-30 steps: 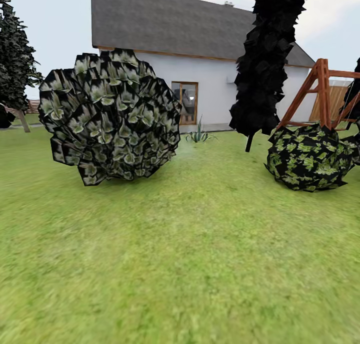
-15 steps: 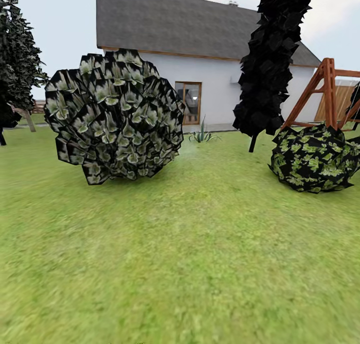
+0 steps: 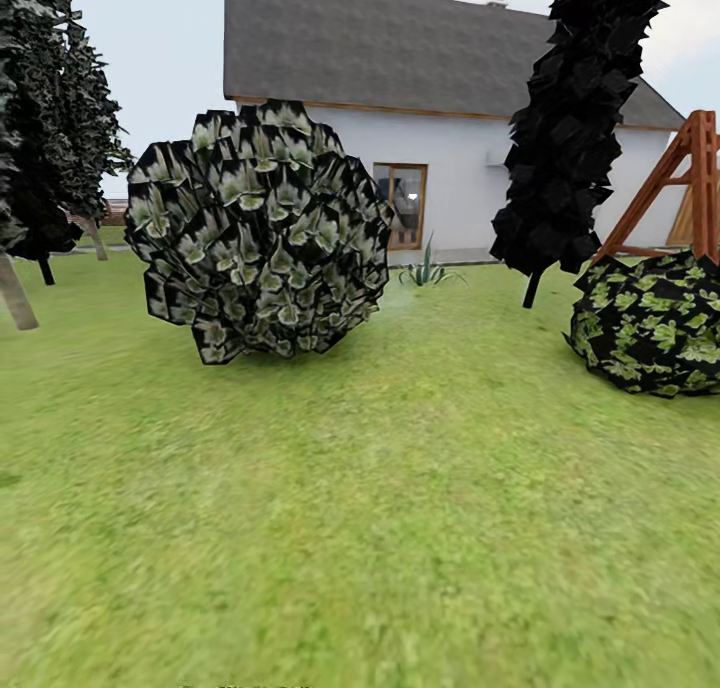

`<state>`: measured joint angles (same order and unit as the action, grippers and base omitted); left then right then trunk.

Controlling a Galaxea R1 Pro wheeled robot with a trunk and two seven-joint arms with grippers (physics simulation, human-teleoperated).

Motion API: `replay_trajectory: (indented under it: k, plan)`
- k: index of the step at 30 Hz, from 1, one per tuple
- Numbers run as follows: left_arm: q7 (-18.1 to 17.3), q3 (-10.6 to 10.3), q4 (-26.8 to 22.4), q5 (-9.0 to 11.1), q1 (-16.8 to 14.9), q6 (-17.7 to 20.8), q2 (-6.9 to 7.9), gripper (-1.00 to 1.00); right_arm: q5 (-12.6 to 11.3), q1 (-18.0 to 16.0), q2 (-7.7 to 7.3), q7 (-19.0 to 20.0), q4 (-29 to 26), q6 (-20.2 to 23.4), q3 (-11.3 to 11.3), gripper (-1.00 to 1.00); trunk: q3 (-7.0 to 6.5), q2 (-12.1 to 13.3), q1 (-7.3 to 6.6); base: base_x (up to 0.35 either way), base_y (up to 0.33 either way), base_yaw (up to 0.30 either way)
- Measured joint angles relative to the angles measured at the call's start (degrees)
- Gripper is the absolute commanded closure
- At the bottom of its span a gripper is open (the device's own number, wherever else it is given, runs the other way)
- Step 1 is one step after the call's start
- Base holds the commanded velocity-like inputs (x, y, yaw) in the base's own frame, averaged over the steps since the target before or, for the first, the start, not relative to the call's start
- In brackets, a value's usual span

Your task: Take the three Easter eggs out of the wicker basket on the lawn in the garden, then place them on the lawn next to a single tree (choose any tree) so that all three eggs are next to the same tree and none are left in the basket.

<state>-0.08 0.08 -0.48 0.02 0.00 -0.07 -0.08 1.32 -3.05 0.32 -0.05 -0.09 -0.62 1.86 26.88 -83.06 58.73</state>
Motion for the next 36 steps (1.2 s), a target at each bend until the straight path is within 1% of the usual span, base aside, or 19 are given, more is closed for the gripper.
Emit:
replay_trajectory:
  k: [16, 36]
  plan:
    - [0.0, 0.0, 0.0, -0.02, 0.0, 0.0, 0.0, -1.0, 0.04, 0.0, 0.19, -0.35, 0.04, -0.03, 0.0, -1.0, 0.02, 0.0, 0.0, 0.0, 0.0, 0.291]
    - [-0.03, 0.0, -0.01, -0.04, 0.0, 0.01, 0.16, -1.0, 0.03, 0.0, 0.12, -0.38, 0.03, -0.02, 0.0, -1.0, 0.64, 0.0, 0.0, 0.0, 0.0, 0.294]
